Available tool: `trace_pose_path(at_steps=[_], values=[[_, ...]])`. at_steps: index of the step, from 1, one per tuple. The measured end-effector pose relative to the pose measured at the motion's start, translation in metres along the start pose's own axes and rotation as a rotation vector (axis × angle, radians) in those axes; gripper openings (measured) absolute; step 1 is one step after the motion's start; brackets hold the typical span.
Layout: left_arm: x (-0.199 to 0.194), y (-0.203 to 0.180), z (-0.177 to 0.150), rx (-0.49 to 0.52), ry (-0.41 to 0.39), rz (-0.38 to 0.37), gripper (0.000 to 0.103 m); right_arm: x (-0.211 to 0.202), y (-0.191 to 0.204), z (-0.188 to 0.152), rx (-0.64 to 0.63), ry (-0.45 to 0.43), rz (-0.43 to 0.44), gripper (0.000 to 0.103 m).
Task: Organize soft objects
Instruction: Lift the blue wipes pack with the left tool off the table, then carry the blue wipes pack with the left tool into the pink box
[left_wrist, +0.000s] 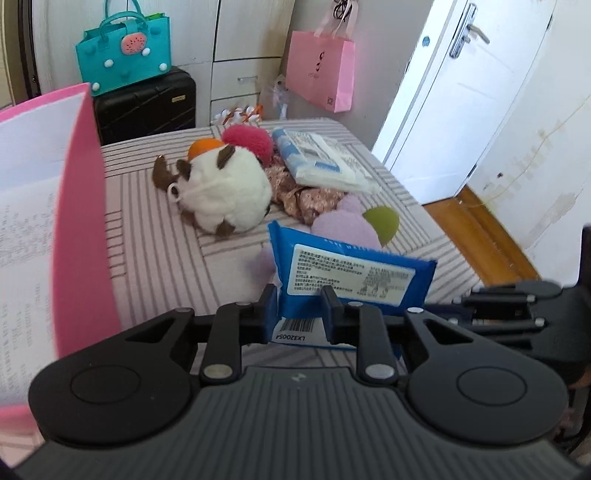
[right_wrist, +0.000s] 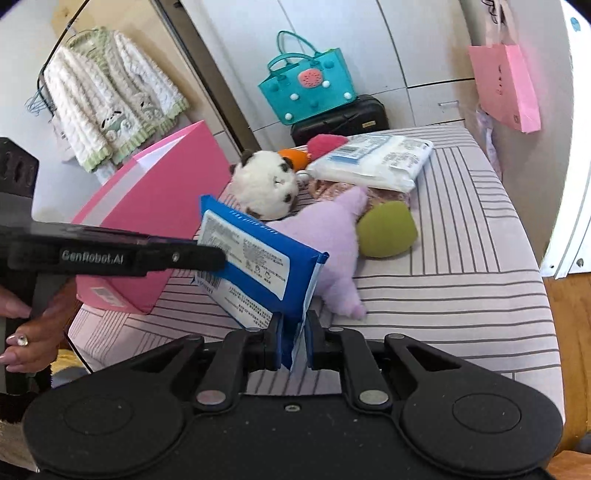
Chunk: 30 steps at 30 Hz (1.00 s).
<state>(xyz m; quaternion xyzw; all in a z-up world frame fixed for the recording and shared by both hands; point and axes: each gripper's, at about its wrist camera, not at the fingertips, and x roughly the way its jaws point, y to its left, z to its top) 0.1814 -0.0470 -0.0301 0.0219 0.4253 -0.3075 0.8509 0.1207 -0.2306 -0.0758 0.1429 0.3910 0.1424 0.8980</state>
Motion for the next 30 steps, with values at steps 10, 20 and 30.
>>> trace_pose_path(at_steps=[10,20,30], values=[[-0.043,-0.01,-0.008,0.025,0.047,0.048,0.024,-0.027,0.03,0.019,-0.074,0.093,0.087,0.016],[-0.108,0.001,-0.02,0.021,-0.02,0.064,0.024,-0.05,0.082,0.042,-0.21,0.13,0.17,0.016],[-0.159,0.03,-0.018,-0.03,-0.126,0.119,0.024,-0.05,0.141,0.083,-0.381,0.11,0.214,0.016]])
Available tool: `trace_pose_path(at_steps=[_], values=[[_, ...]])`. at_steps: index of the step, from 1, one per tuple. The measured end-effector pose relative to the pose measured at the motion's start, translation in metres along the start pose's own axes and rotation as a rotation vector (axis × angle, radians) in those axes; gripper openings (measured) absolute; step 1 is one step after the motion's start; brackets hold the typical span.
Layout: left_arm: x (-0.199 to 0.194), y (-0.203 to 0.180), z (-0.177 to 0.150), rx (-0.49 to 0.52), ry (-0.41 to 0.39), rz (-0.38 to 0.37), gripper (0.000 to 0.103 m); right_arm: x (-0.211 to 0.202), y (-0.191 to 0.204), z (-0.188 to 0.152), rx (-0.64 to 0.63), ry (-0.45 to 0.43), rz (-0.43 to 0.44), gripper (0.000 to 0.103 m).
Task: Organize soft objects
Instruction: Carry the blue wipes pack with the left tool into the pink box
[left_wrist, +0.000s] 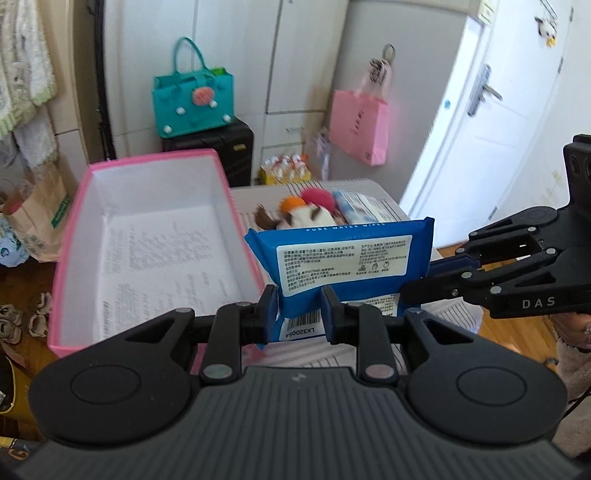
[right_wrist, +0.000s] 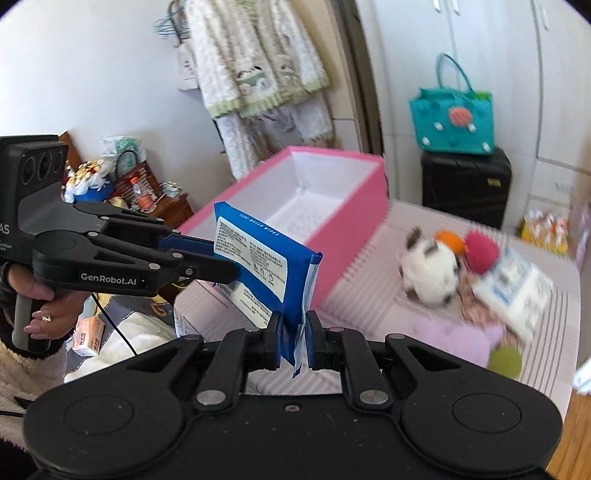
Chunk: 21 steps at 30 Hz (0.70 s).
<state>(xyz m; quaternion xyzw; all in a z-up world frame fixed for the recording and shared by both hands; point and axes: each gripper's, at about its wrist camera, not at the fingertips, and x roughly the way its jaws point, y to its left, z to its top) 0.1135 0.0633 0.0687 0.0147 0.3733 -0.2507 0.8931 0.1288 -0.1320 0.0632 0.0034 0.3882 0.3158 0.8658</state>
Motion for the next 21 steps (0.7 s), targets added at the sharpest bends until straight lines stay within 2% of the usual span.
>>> trace_pose_path(at_steps=[8,13,17,21], values=[[-0.009,0.037,0.028,-0.033,-0.054,0.062,0.024,0.027,0.008,0.057,-0.087,-0.065,-0.004,0.016],[-0.003,0.056,0.041,-0.049,-0.131,0.138,0.024,0.051,0.01,0.081,-0.136,-0.105,-0.026,0.016],[0.013,0.078,0.055,-0.091,-0.157,0.156,0.024,0.075,0.003,0.105,-0.167,-0.124,-0.061,0.016],[0.046,0.11,0.076,-0.169,-0.123,0.156,0.024,0.112,-0.008,0.131,-0.206,-0.104,-0.1,0.016]])
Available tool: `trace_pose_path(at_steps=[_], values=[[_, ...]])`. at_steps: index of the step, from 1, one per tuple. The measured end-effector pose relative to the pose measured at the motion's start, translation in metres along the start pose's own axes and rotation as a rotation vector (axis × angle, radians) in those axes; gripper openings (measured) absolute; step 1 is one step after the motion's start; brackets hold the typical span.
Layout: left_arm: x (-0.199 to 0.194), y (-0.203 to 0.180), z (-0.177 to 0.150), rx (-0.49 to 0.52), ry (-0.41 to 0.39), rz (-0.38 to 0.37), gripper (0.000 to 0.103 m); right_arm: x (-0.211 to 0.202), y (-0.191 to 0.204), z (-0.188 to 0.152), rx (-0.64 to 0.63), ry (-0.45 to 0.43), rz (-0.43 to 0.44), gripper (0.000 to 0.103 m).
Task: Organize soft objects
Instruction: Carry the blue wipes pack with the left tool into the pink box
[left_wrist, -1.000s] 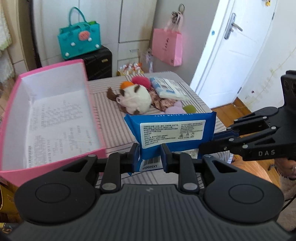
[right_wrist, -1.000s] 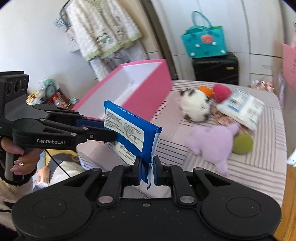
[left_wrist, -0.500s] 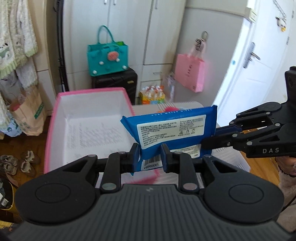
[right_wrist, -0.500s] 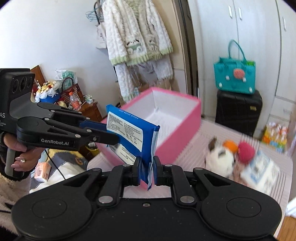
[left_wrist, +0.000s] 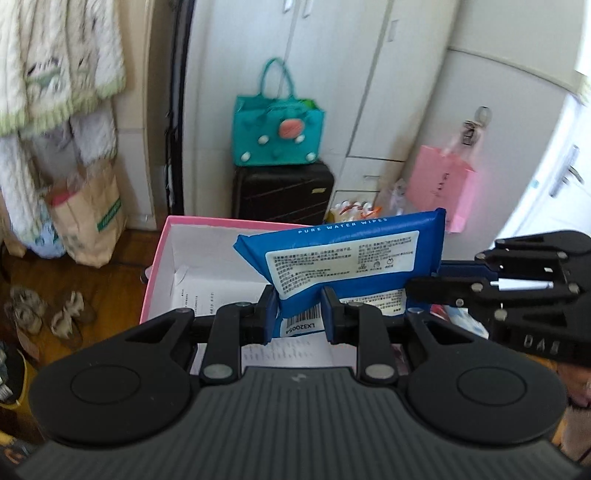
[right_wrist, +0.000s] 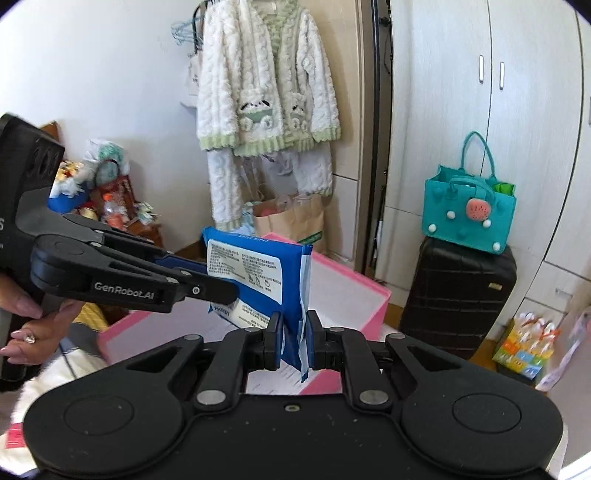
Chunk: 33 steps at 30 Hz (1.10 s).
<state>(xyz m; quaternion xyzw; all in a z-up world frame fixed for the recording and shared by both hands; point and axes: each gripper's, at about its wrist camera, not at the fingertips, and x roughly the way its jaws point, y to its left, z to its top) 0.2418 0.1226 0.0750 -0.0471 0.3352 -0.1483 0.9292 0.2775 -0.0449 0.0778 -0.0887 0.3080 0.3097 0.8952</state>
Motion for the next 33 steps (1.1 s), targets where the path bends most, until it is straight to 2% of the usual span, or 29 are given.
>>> trace_pose_path(at_steps=[4,10,12,15,21,24,33], values=[[0.037,0.023,0.011,-0.075,0.043,0.029,0.024,0.048,-0.015,0.011,0.001,0.064,-0.017,0.016],[0.088,0.056,0.015,-0.178,0.185,0.076,0.024,0.104,-0.033,0.01,0.074,0.191,0.049,0.016],[0.098,0.057,0.014,-0.148,0.244,0.108,0.024,0.114,-0.031,0.008,0.074,0.231,0.077,0.016],[0.11,0.061,0.018,-0.141,0.298,0.127,0.024,0.122,-0.025,0.009,0.031,0.259,0.049,0.016],[0.126,0.058,0.026,-0.106,0.338,0.152,0.023,0.129,-0.023,0.01,0.021,0.305,0.011,0.016],[0.135,0.057,0.024,-0.091,0.352,0.165,0.023,0.127,-0.012,0.006,-0.048,0.294,0.013,0.016],[0.157,0.061,0.021,-0.114,0.372,0.152,0.019,0.141,-0.03,0.009,0.005,0.342,0.01,0.015]])
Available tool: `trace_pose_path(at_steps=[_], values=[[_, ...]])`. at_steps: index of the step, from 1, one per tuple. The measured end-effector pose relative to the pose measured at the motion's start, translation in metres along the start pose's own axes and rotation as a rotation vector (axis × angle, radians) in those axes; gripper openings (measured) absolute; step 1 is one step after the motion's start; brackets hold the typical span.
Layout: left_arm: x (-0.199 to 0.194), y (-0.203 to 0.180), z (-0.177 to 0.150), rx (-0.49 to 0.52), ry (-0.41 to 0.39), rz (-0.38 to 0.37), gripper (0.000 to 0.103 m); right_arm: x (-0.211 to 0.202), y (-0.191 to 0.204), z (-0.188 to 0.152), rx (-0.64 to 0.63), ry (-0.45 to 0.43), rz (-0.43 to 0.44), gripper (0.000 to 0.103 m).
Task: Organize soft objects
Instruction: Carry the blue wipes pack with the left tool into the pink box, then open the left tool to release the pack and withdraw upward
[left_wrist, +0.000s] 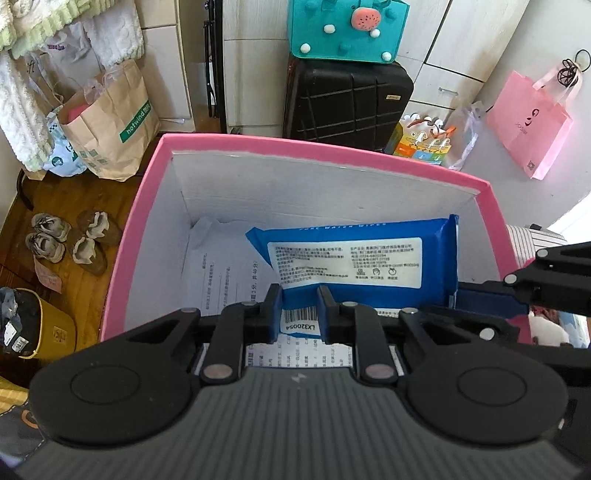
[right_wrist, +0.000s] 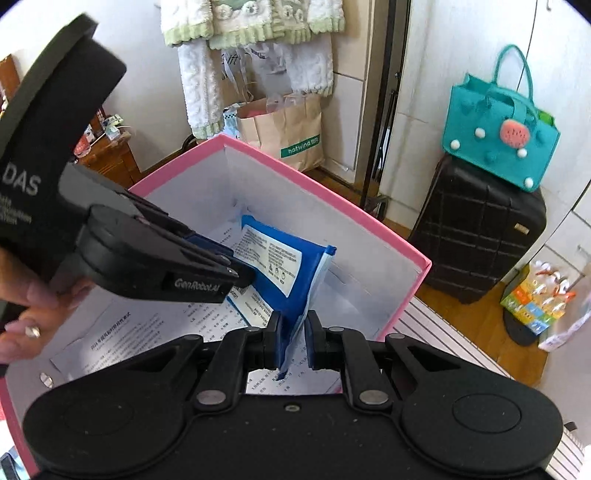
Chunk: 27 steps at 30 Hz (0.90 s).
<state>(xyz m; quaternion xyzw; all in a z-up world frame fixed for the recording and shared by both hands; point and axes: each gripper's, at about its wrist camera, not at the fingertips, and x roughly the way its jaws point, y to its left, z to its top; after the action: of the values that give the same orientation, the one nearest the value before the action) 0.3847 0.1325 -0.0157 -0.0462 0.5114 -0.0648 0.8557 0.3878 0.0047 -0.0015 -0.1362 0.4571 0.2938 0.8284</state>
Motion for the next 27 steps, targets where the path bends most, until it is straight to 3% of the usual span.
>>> trace_pose_path(at_steps=[5,8,12,15,21,27], values=[[0.003,-0.002,0.0,0.01,-0.002,-0.01,0.02,-0.006,0.009,0.0,-0.021,-0.028,-0.061,0.025],[-0.003,-0.009,-0.006,0.059,-0.05,0.037,0.022,-0.015,0.011,-0.003,-0.043,-0.066,-0.094,0.025],[-0.018,-0.008,-0.013,0.051,-0.049,0.008,0.033,-0.03,0.009,-0.009,-0.024,-0.088,-0.04,0.025],[-0.032,-0.009,-0.02,0.057,-0.041,-0.018,0.035,-0.046,0.015,-0.017,-0.021,-0.105,-0.01,0.027],[-0.07,-0.014,-0.035,0.086,-0.066,-0.023,0.046,-0.074,0.03,-0.03,-0.028,-0.124,0.008,0.033],[-0.105,-0.014,-0.053,0.124,-0.1,-0.009,0.051,-0.108,0.033,-0.044,-0.005,-0.138,0.097,0.037]])
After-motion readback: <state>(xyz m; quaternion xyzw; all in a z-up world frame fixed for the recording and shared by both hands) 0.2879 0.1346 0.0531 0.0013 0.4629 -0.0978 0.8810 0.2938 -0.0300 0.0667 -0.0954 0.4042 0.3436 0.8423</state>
